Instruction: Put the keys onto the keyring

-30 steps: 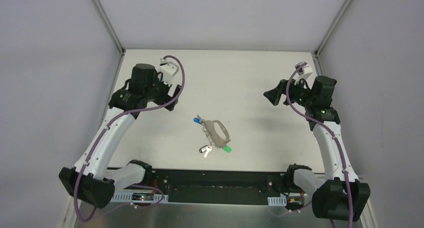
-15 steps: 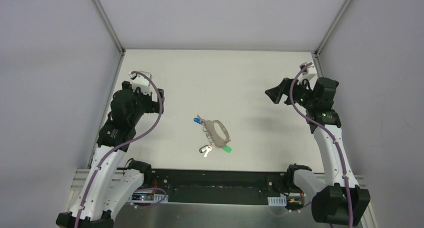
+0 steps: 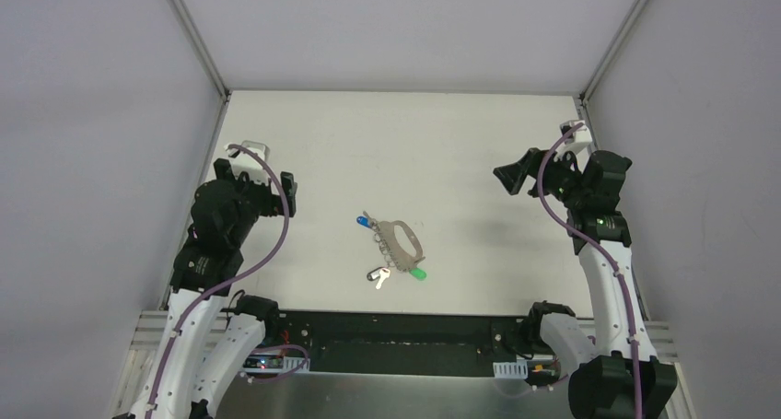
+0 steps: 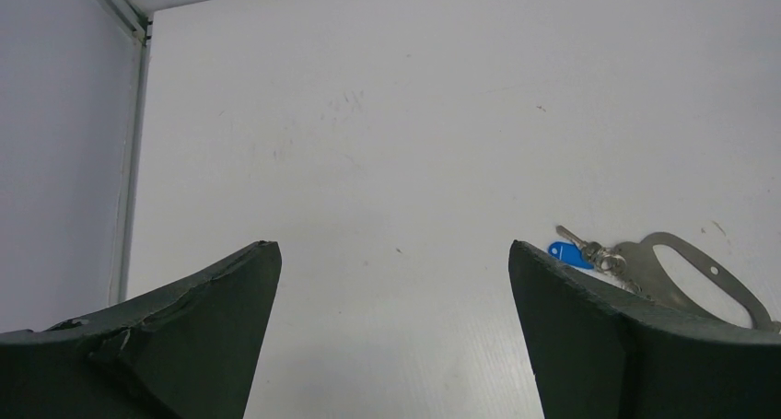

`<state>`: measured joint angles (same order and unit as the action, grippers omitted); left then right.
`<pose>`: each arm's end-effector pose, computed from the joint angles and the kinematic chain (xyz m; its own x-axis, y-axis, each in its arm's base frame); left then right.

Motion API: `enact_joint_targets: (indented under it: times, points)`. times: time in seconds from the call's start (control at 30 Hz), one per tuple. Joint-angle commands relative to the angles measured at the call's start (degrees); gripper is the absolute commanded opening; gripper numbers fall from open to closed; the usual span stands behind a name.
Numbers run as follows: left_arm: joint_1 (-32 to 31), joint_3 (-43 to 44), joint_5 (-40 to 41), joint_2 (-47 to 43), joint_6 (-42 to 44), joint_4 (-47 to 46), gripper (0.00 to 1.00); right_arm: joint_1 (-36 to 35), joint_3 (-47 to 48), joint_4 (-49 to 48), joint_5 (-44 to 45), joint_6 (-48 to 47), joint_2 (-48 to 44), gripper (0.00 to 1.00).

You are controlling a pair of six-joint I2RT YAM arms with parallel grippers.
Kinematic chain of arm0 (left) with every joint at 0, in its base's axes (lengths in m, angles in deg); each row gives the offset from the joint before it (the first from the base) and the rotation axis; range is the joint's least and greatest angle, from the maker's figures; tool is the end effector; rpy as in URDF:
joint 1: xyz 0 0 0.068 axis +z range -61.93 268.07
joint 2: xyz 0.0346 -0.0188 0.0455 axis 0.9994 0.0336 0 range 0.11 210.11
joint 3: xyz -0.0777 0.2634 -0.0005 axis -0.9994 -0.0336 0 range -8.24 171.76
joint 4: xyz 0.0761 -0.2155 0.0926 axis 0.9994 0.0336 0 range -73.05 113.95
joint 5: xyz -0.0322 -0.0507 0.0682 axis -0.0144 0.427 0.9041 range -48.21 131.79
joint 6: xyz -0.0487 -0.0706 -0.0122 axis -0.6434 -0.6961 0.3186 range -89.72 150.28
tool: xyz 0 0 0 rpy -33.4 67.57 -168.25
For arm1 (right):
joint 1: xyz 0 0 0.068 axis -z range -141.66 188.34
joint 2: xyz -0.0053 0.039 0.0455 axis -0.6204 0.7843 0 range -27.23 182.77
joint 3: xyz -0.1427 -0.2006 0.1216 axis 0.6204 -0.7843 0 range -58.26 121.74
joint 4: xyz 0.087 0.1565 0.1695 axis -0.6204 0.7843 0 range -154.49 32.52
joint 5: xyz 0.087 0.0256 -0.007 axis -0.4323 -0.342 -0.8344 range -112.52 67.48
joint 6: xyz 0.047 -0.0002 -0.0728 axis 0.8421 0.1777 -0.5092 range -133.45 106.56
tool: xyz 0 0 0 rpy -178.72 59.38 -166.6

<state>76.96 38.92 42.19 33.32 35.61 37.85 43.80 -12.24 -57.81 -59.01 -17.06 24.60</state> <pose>0.1520 -0.0293 0.3543 -0.1010 0.1145 -0.9883 0.1962 0.9761 0.0930 0.2254 0.0242 0.3297 -0.1832 -0.0335 -0.9825 -0.5140 0.8552 0.0667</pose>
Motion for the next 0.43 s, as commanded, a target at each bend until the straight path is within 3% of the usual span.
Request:
enact_joint_targets:
  times: [0.0, 0.4]
  points:
    - [0.7, 2.0, 0.6, 0.4, -0.2, 0.3, 0.99, 0.5, -0.2, -1.7, -1.1, -0.1, -0.9, 1.00]
    - [1.4, 0.9, -2.5, 1.3, -1.3, -0.1, 0.99, 0.7, 0.1, -1.3, -1.0, -0.1, -0.1, 1.00]
